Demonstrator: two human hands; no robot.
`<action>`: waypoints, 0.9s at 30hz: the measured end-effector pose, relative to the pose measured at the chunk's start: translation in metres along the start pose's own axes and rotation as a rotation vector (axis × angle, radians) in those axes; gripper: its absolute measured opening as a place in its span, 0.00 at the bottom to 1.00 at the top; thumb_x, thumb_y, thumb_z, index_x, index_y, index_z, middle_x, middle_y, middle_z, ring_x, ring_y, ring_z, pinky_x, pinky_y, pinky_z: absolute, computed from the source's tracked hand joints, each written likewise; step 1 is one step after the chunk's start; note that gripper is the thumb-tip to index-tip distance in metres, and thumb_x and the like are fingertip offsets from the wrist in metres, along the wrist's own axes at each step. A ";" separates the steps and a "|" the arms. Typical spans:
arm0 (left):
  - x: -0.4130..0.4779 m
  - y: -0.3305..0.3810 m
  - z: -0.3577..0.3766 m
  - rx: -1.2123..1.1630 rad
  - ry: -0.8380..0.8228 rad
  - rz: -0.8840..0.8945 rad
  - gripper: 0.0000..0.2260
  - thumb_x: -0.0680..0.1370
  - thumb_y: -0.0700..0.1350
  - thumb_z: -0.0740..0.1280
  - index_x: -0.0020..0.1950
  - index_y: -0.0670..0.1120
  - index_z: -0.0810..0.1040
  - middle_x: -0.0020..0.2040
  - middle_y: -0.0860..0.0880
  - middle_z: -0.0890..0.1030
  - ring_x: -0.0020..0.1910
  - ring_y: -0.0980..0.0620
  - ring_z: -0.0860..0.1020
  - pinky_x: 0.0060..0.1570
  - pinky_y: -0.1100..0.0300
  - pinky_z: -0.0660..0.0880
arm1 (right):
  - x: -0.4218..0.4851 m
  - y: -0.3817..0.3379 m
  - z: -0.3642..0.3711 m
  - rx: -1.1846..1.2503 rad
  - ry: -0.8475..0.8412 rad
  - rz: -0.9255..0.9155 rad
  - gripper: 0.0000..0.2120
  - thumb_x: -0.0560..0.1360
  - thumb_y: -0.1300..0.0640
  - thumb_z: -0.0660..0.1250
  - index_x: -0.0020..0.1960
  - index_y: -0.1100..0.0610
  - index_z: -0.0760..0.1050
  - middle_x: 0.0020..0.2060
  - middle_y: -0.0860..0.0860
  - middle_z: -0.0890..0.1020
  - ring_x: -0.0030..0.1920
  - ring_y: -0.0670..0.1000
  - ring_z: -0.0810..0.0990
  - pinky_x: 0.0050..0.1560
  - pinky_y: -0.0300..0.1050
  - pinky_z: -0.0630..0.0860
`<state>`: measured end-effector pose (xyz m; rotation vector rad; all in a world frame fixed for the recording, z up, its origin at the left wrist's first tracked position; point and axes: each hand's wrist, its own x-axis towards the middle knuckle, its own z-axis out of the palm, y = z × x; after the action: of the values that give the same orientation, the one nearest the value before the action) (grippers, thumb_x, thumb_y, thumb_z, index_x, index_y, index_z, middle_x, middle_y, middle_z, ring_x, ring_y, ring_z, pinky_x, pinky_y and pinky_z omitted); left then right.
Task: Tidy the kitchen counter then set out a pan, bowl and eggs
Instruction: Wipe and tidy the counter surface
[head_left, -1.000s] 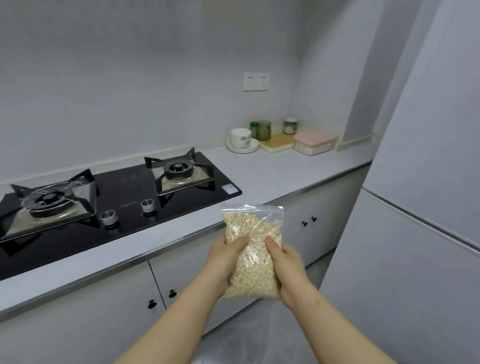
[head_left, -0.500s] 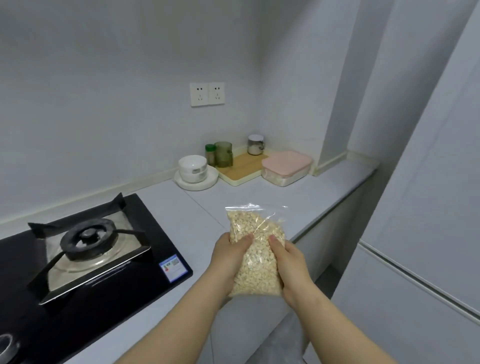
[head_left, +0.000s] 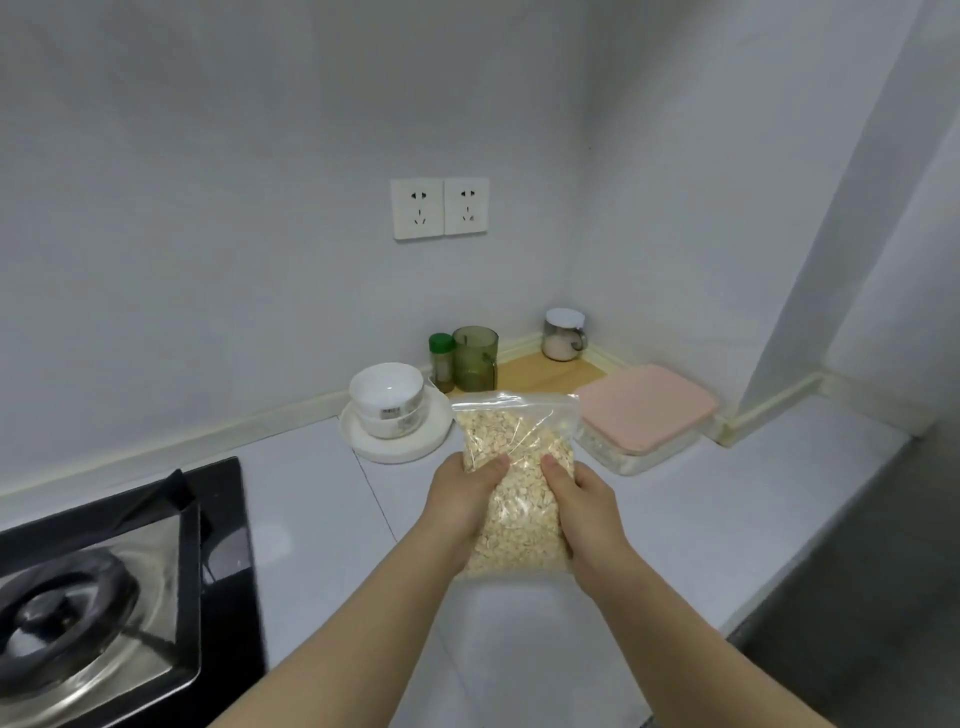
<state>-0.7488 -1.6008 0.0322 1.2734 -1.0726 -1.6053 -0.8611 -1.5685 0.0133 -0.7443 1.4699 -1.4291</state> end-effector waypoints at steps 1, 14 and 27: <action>0.012 0.007 0.005 -0.011 0.019 -0.003 0.15 0.78 0.44 0.65 0.63 0.40 0.73 0.55 0.40 0.81 0.49 0.44 0.81 0.32 0.57 0.78 | 0.017 -0.006 0.001 -0.006 -0.017 0.001 0.08 0.78 0.53 0.63 0.49 0.56 0.77 0.48 0.56 0.83 0.49 0.56 0.83 0.54 0.54 0.79; 0.174 0.049 0.032 -0.006 0.175 0.070 0.07 0.77 0.40 0.66 0.54 0.44 0.76 0.51 0.46 0.81 0.44 0.52 0.79 0.37 0.64 0.77 | 0.201 -0.050 0.015 -0.228 -0.150 -0.105 0.06 0.75 0.55 0.67 0.39 0.51 0.78 0.41 0.53 0.82 0.47 0.55 0.81 0.51 0.52 0.78; 0.247 0.036 0.017 0.048 0.191 0.060 0.11 0.79 0.34 0.60 0.52 0.48 0.75 0.57 0.42 0.79 0.58 0.43 0.76 0.62 0.46 0.73 | 0.251 -0.009 0.036 -0.242 -0.120 -0.073 0.10 0.73 0.58 0.69 0.36 0.48 0.75 0.35 0.46 0.79 0.41 0.49 0.77 0.45 0.49 0.76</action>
<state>-0.8038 -1.8425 -0.0053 1.3833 -1.0247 -1.3898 -0.9279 -1.8101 -0.0241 -1.0251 1.5510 -1.2495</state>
